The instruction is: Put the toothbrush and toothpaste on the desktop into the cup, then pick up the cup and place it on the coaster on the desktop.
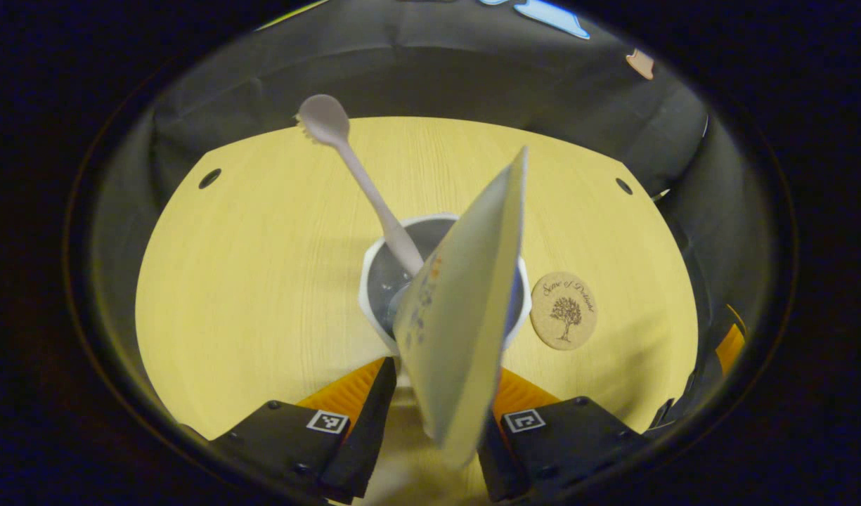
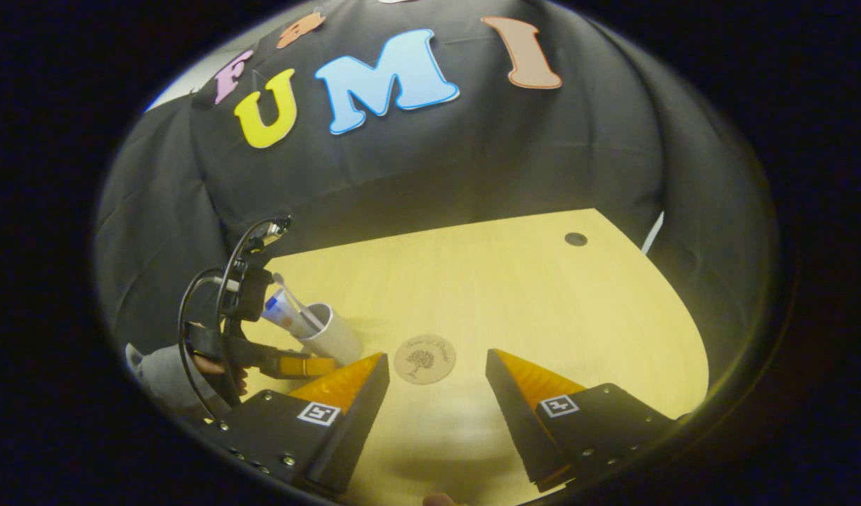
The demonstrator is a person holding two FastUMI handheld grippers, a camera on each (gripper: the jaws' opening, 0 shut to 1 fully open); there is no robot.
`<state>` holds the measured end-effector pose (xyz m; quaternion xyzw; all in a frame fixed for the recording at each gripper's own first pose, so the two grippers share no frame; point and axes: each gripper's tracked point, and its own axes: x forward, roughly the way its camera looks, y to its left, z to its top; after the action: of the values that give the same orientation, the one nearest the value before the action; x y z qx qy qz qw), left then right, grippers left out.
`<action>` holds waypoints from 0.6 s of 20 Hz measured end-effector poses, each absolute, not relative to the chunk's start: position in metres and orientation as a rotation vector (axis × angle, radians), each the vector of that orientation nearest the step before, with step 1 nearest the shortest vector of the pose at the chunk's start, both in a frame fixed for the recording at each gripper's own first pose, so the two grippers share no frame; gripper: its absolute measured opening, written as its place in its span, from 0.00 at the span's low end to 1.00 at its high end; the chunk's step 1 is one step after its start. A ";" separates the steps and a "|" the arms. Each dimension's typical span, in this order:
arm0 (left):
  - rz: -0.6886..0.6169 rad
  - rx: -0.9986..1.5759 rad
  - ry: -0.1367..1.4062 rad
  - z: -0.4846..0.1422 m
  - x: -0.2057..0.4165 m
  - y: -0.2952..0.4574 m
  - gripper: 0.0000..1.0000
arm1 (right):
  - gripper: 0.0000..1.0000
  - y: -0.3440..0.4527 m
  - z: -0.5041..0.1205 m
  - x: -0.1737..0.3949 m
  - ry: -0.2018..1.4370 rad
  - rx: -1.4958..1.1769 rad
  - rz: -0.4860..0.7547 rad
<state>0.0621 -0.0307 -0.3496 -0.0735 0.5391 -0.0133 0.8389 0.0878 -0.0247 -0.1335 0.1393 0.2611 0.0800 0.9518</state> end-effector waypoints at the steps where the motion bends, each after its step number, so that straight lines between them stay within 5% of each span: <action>1: -0.032 -0.150 1.143 -0.350 0.063 -0.034 0.62 | 0.88 -0.028 -0.136 0.087 0.536 0.299 0.155; 4: -0.034 -0.132 1.171 -0.353 0.058 -0.039 0.39 | 0.88 -0.033 -0.142 0.090 0.548 0.343 0.143; 12: 0.002 -0.101 1.153 -0.354 0.057 -0.039 0.33 | 0.88 -0.041 -0.145 0.087 0.549 0.347 0.156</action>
<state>0.0571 -0.0386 -0.3539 -0.0476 0.5447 0.0011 0.8373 0.0868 -0.0409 -0.1454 0.1701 0.2694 0.0767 0.9448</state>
